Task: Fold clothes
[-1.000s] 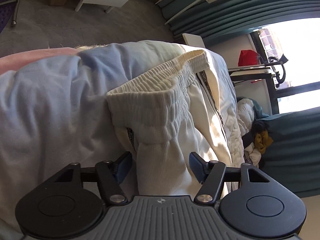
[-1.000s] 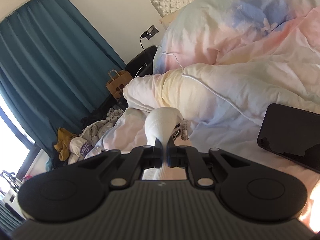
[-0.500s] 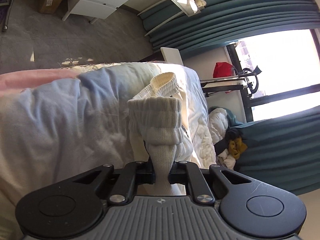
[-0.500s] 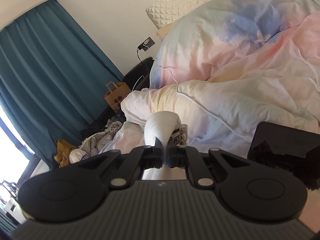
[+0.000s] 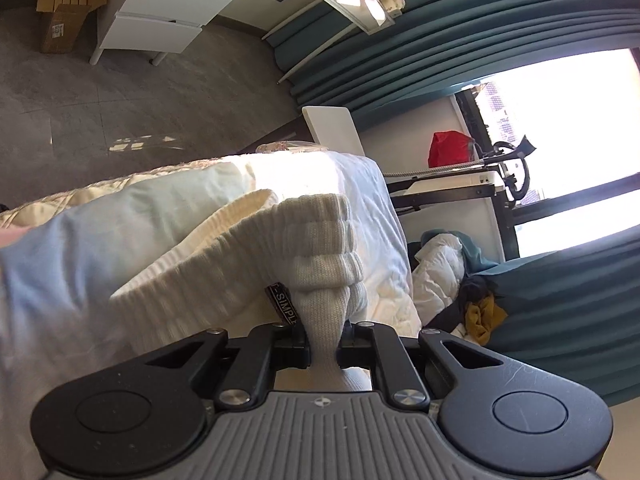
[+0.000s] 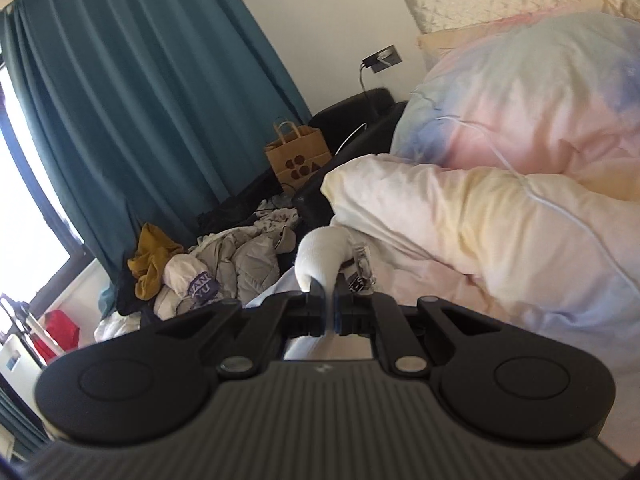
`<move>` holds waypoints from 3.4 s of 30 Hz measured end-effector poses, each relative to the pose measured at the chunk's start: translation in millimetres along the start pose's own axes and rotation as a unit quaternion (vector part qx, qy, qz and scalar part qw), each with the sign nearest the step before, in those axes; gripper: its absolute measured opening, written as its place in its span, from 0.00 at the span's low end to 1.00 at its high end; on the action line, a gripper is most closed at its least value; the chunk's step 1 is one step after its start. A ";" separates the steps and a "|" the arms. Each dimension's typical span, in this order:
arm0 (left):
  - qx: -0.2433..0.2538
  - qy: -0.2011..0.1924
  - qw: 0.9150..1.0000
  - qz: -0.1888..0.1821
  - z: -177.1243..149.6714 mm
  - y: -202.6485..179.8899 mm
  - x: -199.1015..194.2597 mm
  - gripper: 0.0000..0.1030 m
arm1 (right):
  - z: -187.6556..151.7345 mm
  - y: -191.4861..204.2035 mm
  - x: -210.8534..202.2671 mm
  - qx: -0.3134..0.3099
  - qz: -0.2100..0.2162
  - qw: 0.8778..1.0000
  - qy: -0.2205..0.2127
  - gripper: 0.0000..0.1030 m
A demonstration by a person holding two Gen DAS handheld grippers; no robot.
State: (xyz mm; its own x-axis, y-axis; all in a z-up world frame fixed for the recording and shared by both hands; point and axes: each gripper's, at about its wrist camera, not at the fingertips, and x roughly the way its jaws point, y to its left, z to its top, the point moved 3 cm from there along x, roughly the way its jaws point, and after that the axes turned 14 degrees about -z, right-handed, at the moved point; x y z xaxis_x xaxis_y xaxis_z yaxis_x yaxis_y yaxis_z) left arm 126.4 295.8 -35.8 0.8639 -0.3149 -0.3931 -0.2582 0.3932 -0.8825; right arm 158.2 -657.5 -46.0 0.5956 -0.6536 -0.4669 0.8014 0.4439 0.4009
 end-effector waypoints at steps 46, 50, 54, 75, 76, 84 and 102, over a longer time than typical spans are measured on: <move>-0.025 -0.054 0.994 -0.088 -37.2 76.2 87.4 0.80 | -140.1 -73.9 82.5 0.179 0.122 0.950 0.223 0.76; -0.009 -0.062 0.994 -0.089 -33.2 75.3 92.6 0.76 | -143.1 -43.3 97.7 0.099 0.138 0.962 0.214 0.76; 0.006 -0.071 0.993 -0.093 -31.6 70.3 90.4 0.47 | -141.6 -34.3 100.4 0.066 0.126 0.977 0.162 0.61; -0.011 -0.073 0.994 -0.079 -26.5 83.5 19.0 0.10 | -111.2 -130.3 1.5 0.253 0.060 0.948 0.185 0.14; -0.017 -0.071 0.994 -0.077 -26.4 86.0 12.8 0.10 | -112.2 -138.9 -5.0 0.263 0.055 0.944 0.191 0.14; 0.037 -0.035 0.998 -0.031 -20.2 76.8 -14.6 0.28 | -136.1 -189.4 -18.5 0.333 0.016 0.907 0.257 0.14; 0.204 0.087 0.973 -0.058 -134.6 -14.7 -33.7 0.74 | -146.6 -206.2 17.0 0.338 0.050 0.895 0.285 0.33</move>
State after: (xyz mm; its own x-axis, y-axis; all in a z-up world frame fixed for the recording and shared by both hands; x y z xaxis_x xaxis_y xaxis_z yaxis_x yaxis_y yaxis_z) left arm 42.9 184.4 -44.4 0.7813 -0.5060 -0.3655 0.0614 0.6450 -0.7617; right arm 11.1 -670.3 -252.1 0.7489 -0.1264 -0.6505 0.6401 -0.1161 0.7595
